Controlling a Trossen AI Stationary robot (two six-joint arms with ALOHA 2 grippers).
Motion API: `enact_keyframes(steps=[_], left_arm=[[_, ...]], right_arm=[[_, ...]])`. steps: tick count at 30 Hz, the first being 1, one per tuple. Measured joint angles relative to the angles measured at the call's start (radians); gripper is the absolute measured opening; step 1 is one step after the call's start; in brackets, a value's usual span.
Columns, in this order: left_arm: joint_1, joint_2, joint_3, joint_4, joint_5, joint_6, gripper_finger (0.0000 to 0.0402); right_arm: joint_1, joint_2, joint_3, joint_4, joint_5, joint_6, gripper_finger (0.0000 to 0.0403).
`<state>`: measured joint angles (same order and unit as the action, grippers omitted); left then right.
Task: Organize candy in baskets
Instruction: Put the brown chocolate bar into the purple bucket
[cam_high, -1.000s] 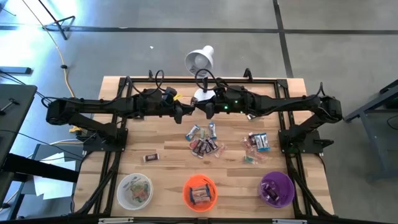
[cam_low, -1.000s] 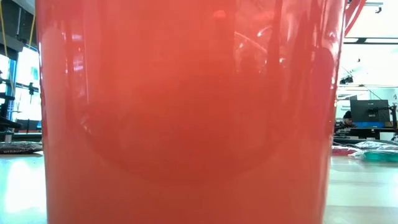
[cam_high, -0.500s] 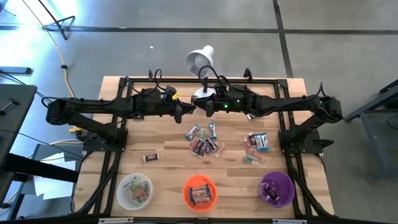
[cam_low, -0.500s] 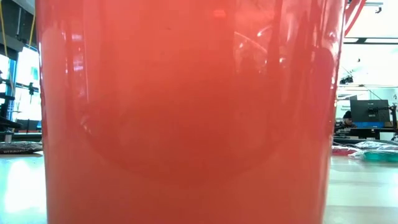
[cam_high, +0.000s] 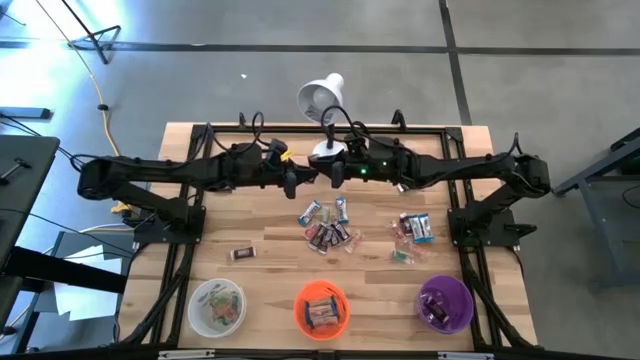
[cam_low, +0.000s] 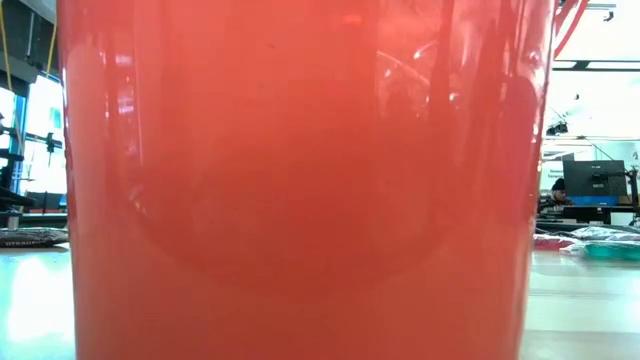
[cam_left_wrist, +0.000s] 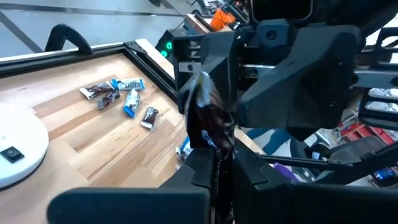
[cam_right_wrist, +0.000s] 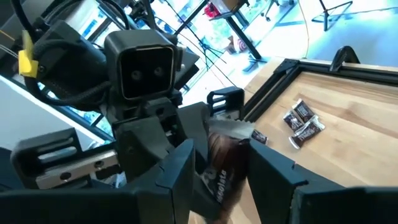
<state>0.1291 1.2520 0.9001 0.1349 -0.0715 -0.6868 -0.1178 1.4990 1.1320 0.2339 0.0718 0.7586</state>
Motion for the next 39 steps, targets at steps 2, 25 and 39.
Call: enact_keyframes(steps=[2, 25, 39], left_arm=[[-0.001, 0.008, 0.000, 0.000, 0.001, -0.003, 0.0005], [0.000, -0.008, -0.001, -0.008, 0.011, 0.051, 0.0034], [0.031, -0.047, -0.002, -0.163, 0.110, 0.157, 0.0116]], right_arm=[[0.005, 0.001, -0.001, -0.005, 0.003, 0.000, 0.0130], [0.007, 0.000, 0.000, -0.017, -0.006, 0.000, 0.0005], [-0.006, 0.000, 0.001, -0.031, -0.016, 0.011, 0.0005]])
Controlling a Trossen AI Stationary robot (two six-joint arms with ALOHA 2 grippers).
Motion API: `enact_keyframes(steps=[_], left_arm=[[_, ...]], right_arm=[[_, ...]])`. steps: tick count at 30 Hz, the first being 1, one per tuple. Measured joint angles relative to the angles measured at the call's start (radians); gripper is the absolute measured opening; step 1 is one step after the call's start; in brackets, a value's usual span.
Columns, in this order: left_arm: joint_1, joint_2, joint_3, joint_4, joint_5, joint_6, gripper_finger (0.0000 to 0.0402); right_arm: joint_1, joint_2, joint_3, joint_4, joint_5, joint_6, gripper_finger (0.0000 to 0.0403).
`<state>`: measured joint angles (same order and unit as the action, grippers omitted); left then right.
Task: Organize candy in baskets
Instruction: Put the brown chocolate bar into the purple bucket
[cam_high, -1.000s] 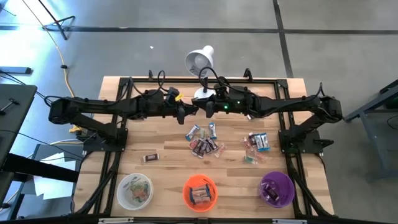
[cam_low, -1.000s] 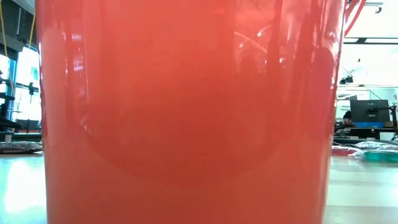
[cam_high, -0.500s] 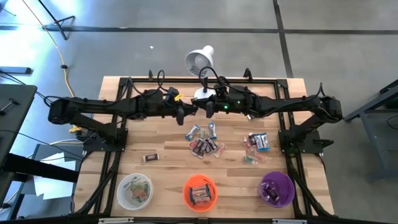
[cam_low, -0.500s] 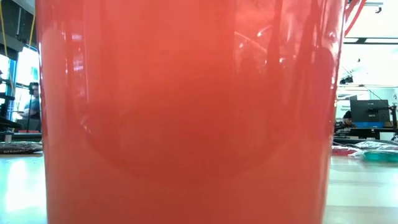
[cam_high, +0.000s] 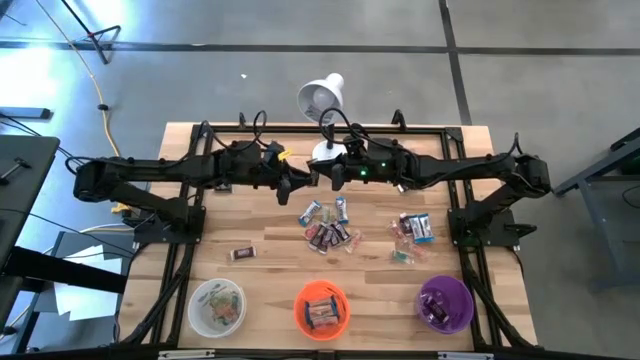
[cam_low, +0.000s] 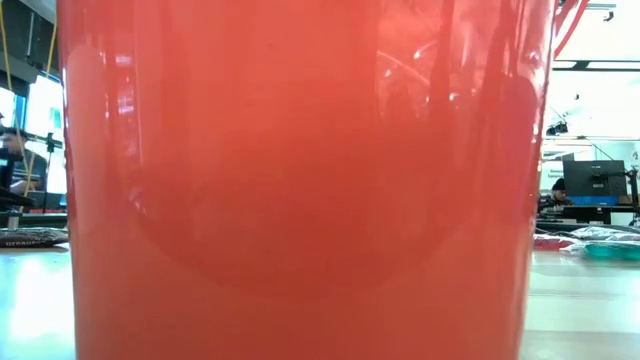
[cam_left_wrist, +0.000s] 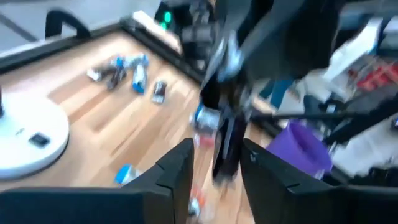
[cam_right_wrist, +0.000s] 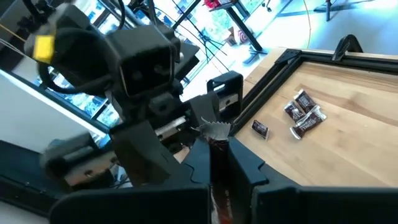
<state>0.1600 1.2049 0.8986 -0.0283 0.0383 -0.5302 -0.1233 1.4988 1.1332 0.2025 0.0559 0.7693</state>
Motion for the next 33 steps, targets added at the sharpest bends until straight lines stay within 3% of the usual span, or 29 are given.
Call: enact_keyframes(steps=[6, 13, 20, 27, 30, 33], left_arm=[[0.046, -0.042, 0.000, -0.237, 0.088, 0.012, 0.0135], [0.070, -0.134, 0.001, -0.528, 0.099, 0.036, 0.0132], [0.067, -0.217, 0.001, -0.701, 0.042, 0.091, 0.0131], [0.070, -0.255, 0.001, -0.726, -0.023, 0.173, 0.0131], [0.070, -0.256, 0.001, -0.727, -0.024, 0.198, 0.0131], [0.070, -0.256, 0.001, -0.726, -0.034, 0.223, 0.0131]], right_arm=[[-0.012, -0.025, 0.000, -0.120, -0.028, 0.047, 0.0004], [0.072, -0.122, 0.000, -0.475, -0.094, 0.203, 0.0004], [0.310, -0.165, 0.000, -0.690, -0.064, 0.515, 0.0005], [0.605, -0.164, 0.000, -0.845, 0.026, 0.947, 0.0005], [0.719, -0.164, 0.000, -0.971, 0.020, 1.146, 0.0005], [0.802, -0.165, 0.000, -1.142, -0.053, 1.307, 0.0005]])
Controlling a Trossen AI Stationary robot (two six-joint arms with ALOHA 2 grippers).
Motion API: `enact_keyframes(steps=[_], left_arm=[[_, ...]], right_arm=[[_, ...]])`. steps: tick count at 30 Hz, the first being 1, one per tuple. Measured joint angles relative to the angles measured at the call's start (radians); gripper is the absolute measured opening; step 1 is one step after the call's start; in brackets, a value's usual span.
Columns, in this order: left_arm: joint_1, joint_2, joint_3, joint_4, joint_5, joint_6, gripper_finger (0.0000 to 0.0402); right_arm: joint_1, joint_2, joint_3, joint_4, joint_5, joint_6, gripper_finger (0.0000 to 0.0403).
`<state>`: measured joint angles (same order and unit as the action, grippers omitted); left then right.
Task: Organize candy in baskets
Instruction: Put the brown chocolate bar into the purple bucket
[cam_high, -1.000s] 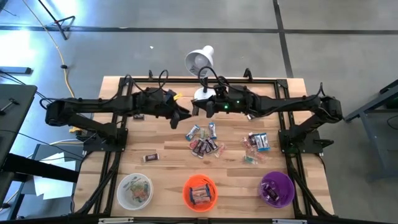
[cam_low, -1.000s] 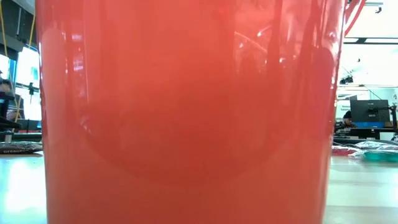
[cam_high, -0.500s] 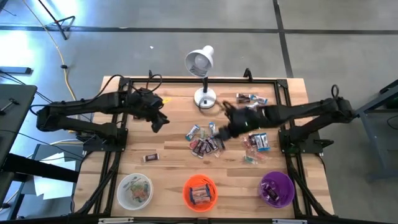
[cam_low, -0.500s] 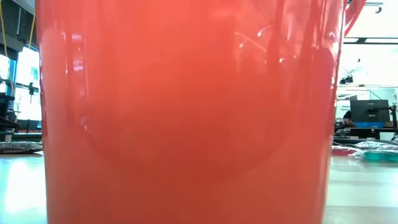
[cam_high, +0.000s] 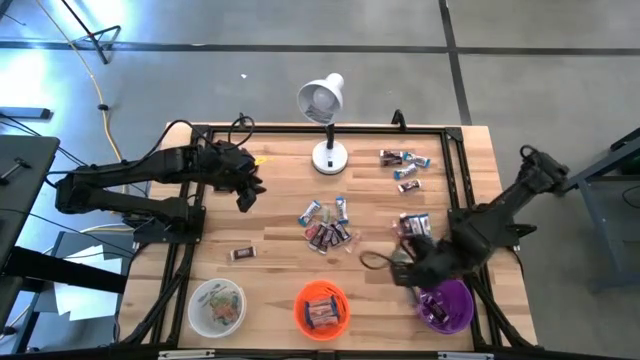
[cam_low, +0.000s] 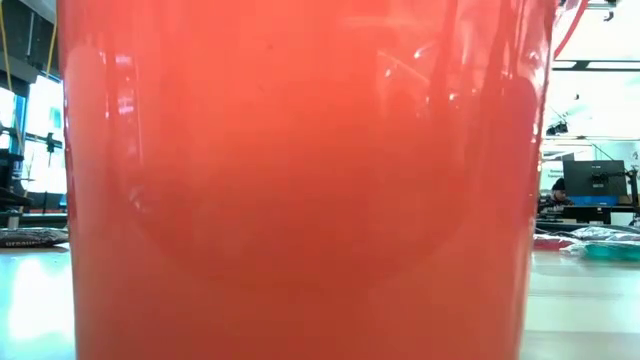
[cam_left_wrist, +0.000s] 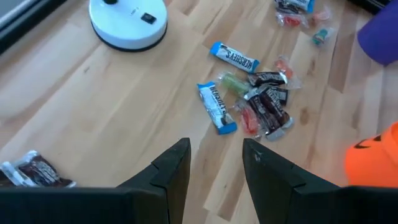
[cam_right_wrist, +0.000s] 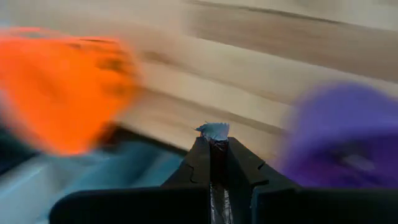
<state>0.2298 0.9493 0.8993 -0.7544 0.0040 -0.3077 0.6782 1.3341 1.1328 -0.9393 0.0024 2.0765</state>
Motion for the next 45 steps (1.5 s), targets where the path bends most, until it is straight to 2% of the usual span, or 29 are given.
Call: enact_keyframes(steps=[5, 10, 13, 19, 23, 25, 28, 31, 33, 34, 36, 39, 45], left_arm=[[0.000, 0.001, 0.000, 0.000, -0.041, 0.006, 0.0131], [0.000, 0.001, 0.000, -0.003, -0.044, -0.039, 0.0131], [0.000, 0.001, 0.000, -0.005, -0.044, -0.059, 0.0131], [0.000, 0.001, 0.000, -0.014, -0.043, -0.082, 0.0131], [0.000, 0.001, 0.000, -0.070, -0.042, -0.105, 0.0131], [-0.001, -0.001, 0.000, -0.152, -0.042, -0.108, 0.0131], [-0.001, -0.002, -0.001, -0.323, -0.059, -0.085, 0.0131], [-0.002, -0.008, -0.034, -0.432, -0.189, -0.055, 0.0131], [0.006, -0.018, -0.082, -0.421, -0.290, -0.036, 0.0131], [0.016, -0.022, -0.108, -0.395, -0.310, -0.018, 0.0131], [0.042, -0.023, -0.164, -0.328, -0.280, 0.028, 0.0131], [0.090, 0.009, -0.166, -0.306, -0.175, 0.077, 0.0131], [0.167, 0.053, -0.167, -0.307, -0.167, 0.083, 0.0131]], right_arm=[[0.086, -0.001, -0.001, -0.225, -0.140, 0.127, 0.0005], [0.126, -0.001, -0.001, -0.228, -0.198, 0.149, 0.0014], [0.134, -0.001, -0.001, -0.222, -0.204, 0.145, 0.0042], [0.134, -0.001, -0.001, -0.223, -0.239, 0.115, 0.0123], [0.131, -0.001, -0.001, -0.215, -0.235, 0.137, 0.0144], [0.121, -0.001, -0.001, -0.212, -0.188, 0.168, 0.0145], [0.106, -0.001, -0.001, -0.180, -0.019, 0.168, 0.0144], [0.081, -0.001, -0.001, -0.175, 0.170, 0.149, 0.0145], [0.057, -0.001, -0.001, -0.176, 0.252, 0.122, 0.0145], [0.044, -0.001, -0.001, -0.176, 0.276, 0.104, 0.0145], [0.014, -0.001, -0.001, -0.176, 0.288, 0.057, 0.0145], [-0.035, 0.000, -0.001, -0.176, 0.277, -0.039, 0.0145], [-0.134, 0.000, -0.001, -0.176, 0.256, -0.231, 0.0145]])
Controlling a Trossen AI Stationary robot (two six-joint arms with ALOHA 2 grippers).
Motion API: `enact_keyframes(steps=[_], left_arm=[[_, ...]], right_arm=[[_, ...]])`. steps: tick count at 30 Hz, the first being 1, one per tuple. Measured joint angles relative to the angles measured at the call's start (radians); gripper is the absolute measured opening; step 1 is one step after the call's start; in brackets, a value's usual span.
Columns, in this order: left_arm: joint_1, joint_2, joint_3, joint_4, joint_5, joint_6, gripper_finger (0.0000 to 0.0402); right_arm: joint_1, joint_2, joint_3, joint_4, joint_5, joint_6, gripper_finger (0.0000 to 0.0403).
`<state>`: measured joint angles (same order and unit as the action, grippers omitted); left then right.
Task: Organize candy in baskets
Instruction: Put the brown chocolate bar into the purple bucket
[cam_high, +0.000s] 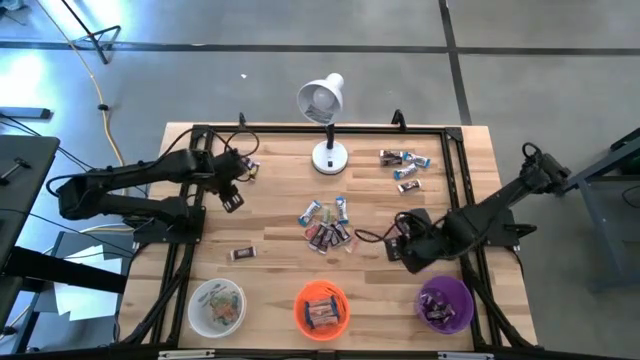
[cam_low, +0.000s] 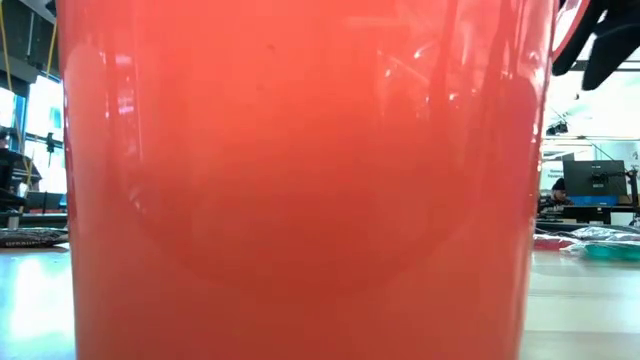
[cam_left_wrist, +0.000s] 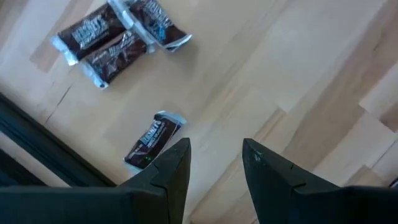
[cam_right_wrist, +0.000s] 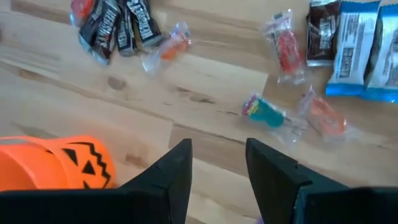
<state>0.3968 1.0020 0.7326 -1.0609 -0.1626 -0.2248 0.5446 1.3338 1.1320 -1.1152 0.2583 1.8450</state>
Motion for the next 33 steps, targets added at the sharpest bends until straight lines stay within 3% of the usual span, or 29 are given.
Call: enact_keyframes(steps=[6, 10, 12, 13, 17, 18, 22, 27, 33], left_arm=[[0.059, 0.051, 0.000, 0.000, 0.009, 0.010, 0.0131], [0.039, 0.063, 0.030, 0.009, 0.229, 0.154, 0.0131], [0.010, 0.062, 0.051, 0.021, 0.278, 0.218, 0.0131], [-0.003, 0.062, 0.057, 0.024, 0.251, 0.240, 0.0131], [0.001, 0.083, 0.047, -0.032, -0.119, 0.243, 0.0131], [0.015, 0.100, 0.046, -0.055, -0.167, 0.226, 0.0131], [0.065, 0.141, 0.045, -0.045, -0.105, 0.256, 0.0131], [0.092, 0.243, 0.045, -0.041, -0.134, 0.346, 0.0131], [0.116, 0.352, 0.021, -0.018, -0.086, 0.400, 0.0131]], right_arm=[[-0.082, 0.000, 0.000, 0.000, -0.114, -0.155, 0.0145], [-0.124, 0.000, 0.000, 0.000, -0.154, -0.209, 0.0145], [-0.142, 0.000, 0.000, 0.001, -0.166, -0.231, 0.0145], [-0.149, 0.000, 0.000, 0.002, -0.170, -0.240, 0.0145], [-0.172, 0.000, 0.000, 0.006, -0.173, -0.256, 0.0145], [-0.175, 0.000, 0.000, 0.006, -0.173, -0.257, 0.0145], [-0.184, 0.000, 0.000, 0.006, -0.173, -0.258, 0.0145], [-0.192, 0.000, 0.000, 0.007, -0.159, -0.276, 0.0145], [-0.193, 0.000, 0.000, 0.009, -0.137, -0.276, 0.0145]])
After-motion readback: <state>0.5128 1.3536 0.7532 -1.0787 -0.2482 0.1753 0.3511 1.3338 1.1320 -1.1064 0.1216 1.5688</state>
